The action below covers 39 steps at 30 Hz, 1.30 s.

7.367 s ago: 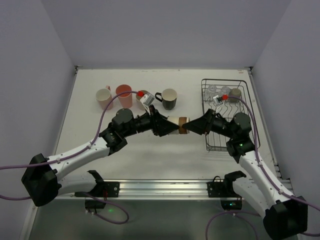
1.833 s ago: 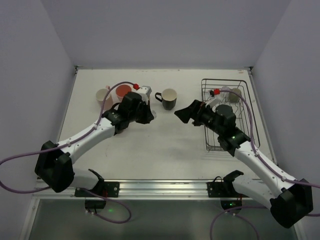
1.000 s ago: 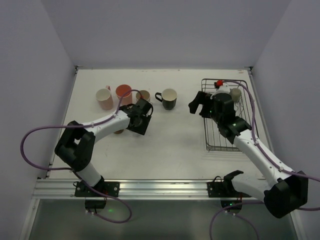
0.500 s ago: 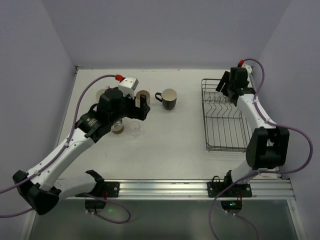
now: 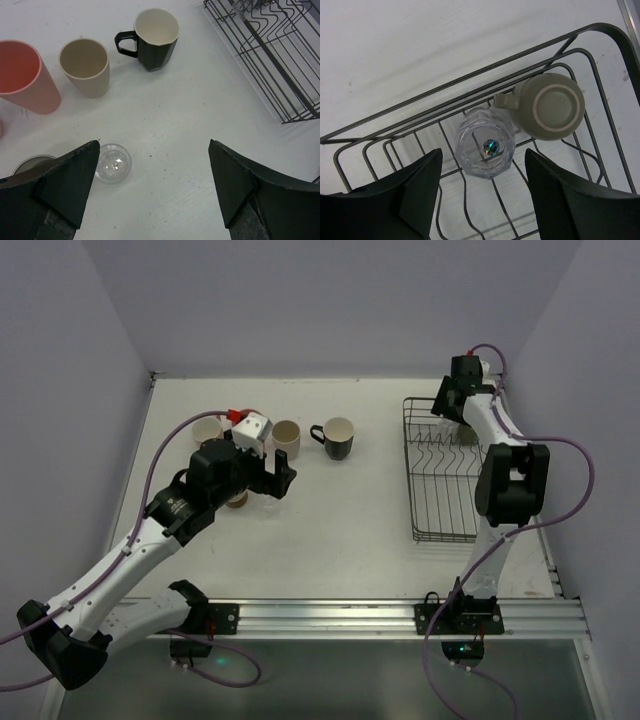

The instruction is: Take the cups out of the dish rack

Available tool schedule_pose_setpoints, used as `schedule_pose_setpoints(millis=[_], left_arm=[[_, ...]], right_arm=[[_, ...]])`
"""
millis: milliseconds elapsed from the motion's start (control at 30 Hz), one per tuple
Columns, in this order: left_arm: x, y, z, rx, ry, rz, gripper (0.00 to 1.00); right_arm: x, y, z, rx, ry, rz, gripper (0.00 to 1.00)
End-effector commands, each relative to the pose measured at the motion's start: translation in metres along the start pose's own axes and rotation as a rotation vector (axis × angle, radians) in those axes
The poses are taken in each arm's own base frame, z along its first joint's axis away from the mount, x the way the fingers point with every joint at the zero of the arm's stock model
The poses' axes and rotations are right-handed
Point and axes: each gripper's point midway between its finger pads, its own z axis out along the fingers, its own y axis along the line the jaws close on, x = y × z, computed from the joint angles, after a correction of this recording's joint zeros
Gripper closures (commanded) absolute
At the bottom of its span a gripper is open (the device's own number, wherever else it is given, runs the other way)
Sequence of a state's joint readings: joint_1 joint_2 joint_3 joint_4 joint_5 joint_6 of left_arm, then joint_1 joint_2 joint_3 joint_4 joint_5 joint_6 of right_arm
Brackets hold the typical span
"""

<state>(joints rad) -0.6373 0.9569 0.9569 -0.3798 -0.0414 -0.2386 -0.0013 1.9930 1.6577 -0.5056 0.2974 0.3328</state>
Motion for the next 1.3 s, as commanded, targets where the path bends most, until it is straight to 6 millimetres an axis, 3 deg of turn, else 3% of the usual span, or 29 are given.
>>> schedule_pose_setpoints(millis=[0, 233, 333, 533, 667, 733, 1067, 1200, 1267], left_arm=[[-0.012, -0.008, 0.003, 0.041, -0.051, 0.035, 0.06], [-0.011, -0.006, 0.004, 0.031, -0.050, 0.037, 0.06], [-0.011, -0.004, 0.006, 0.025, -0.046, 0.037, 0.06], [-0.011, -0.003, 0.007, 0.021, -0.044, 0.035, 0.06], [-0.009, -0.004, 0.008, 0.021, -0.036, 0.036, 0.06], [-0.009, -0.002, 0.008, 0.016, -0.035, 0.035, 0.06], [-0.009, -0.001, 0.008, 0.009, -0.037, 0.035, 0.06], [-0.010, -0.004, 0.008, 0.018, -0.038, 0.028, 0.06], [-0.010, -0.007, 0.009, 0.035, -0.035, 0.019, 0.06]], right_arm=[[-0.010, -0.014, 0.005, 0.041, 0.018, -0.028, 0.31], [-0.004, -0.014, 0.022, 0.053, 0.056, -0.049, 0.31], [-0.005, -0.011, 0.020, 0.035, 0.056, -0.046, 0.35], [0.000, 0.000, 0.022, -0.021, 0.080, -0.035, 0.34], [0.007, 0.004, 0.024, -0.041, 0.104, -0.028, 0.19], [0.010, 0.004, 0.024, -0.045, 0.110, -0.029, 0.20], [-0.005, 0.000, 0.008, -0.041, 0.049, -0.012, 0.71], [-0.028, 0.005, -0.016, -0.090, -0.045, 0.036, 0.78], [-0.047, 0.006, -0.041, -0.127, -0.116, 0.072, 0.78]])
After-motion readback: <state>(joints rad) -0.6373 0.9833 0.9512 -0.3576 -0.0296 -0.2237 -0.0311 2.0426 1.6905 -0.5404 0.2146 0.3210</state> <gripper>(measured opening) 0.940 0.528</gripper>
